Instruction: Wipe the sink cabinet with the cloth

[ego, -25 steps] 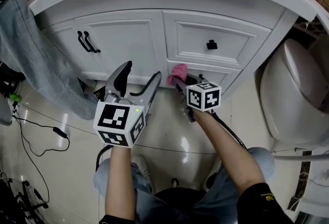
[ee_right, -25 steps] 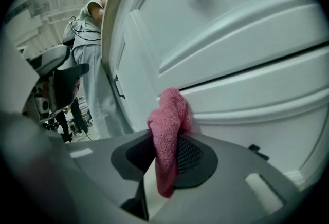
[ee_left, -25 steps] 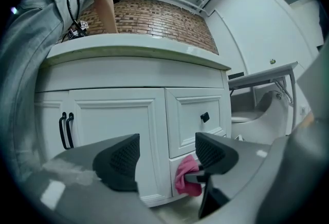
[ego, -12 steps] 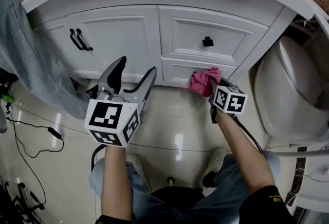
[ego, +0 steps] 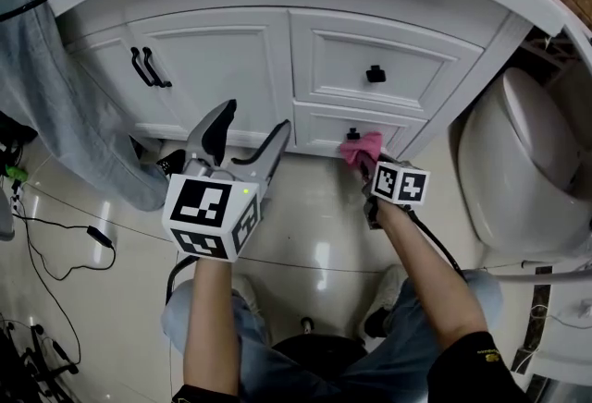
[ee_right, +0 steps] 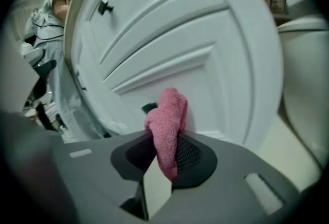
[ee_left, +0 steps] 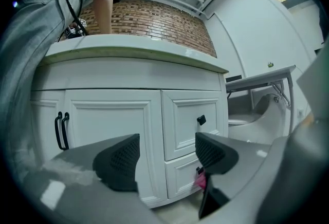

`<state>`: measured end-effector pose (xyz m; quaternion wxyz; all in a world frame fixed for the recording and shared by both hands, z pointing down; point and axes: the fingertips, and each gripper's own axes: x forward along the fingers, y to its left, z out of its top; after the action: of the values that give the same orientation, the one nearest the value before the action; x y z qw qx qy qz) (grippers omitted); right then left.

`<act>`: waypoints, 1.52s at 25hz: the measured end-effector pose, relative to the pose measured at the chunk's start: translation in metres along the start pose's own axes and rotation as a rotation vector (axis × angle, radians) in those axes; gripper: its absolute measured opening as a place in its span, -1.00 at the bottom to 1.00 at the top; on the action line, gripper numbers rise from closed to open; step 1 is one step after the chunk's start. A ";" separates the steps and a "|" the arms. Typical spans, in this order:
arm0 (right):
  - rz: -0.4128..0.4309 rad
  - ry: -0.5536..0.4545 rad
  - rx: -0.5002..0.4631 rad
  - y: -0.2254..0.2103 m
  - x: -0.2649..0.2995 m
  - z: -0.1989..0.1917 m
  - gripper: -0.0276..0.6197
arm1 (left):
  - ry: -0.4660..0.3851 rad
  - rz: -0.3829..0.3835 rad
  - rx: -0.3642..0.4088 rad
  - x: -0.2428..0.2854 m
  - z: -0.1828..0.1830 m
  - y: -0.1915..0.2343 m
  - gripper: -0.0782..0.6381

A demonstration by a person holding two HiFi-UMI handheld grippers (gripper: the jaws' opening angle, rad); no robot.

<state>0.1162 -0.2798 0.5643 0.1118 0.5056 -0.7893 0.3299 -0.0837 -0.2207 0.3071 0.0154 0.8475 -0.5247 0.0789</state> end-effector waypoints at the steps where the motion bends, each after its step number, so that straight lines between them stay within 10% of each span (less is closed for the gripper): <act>1: 0.076 0.033 -0.018 0.021 0.014 -0.010 -0.66 | 0.001 0.004 0.001 0.000 0.000 0.001 0.17; 11: 0.313 -0.013 -0.129 0.129 0.083 -0.015 -0.68 | 0.000 0.033 0.008 -0.003 0.001 0.013 0.16; 15: 0.166 0.020 -0.008 0.071 0.076 -0.029 -0.68 | 0.006 0.020 0.009 0.000 -0.001 0.010 0.16; 21: -0.277 -0.078 0.004 -0.085 -0.007 -0.006 -0.67 | -0.003 -0.010 0.004 0.007 0.000 0.002 0.16; 25: -0.281 -0.094 0.017 -0.095 -0.021 -0.005 -0.67 | -0.009 -0.006 -0.008 0.007 0.002 0.001 0.16; 28: -0.216 -0.059 -0.041 -0.071 -0.002 -0.010 -0.67 | -0.008 -0.004 -0.010 0.007 0.001 -0.001 0.16; 34: 0.172 0.049 -0.397 0.067 0.067 -0.033 -0.67 | 0.015 0.005 0.004 0.006 -0.005 0.000 0.16; 38: 0.260 0.045 -0.386 0.125 0.101 -0.053 -0.70 | 0.027 0.003 0.006 0.004 -0.007 -0.004 0.16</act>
<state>-0.0480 -0.2857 0.6046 0.1806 0.3616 -0.8935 0.1956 -0.0793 -0.2217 0.3150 0.0196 0.8456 -0.5255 0.0918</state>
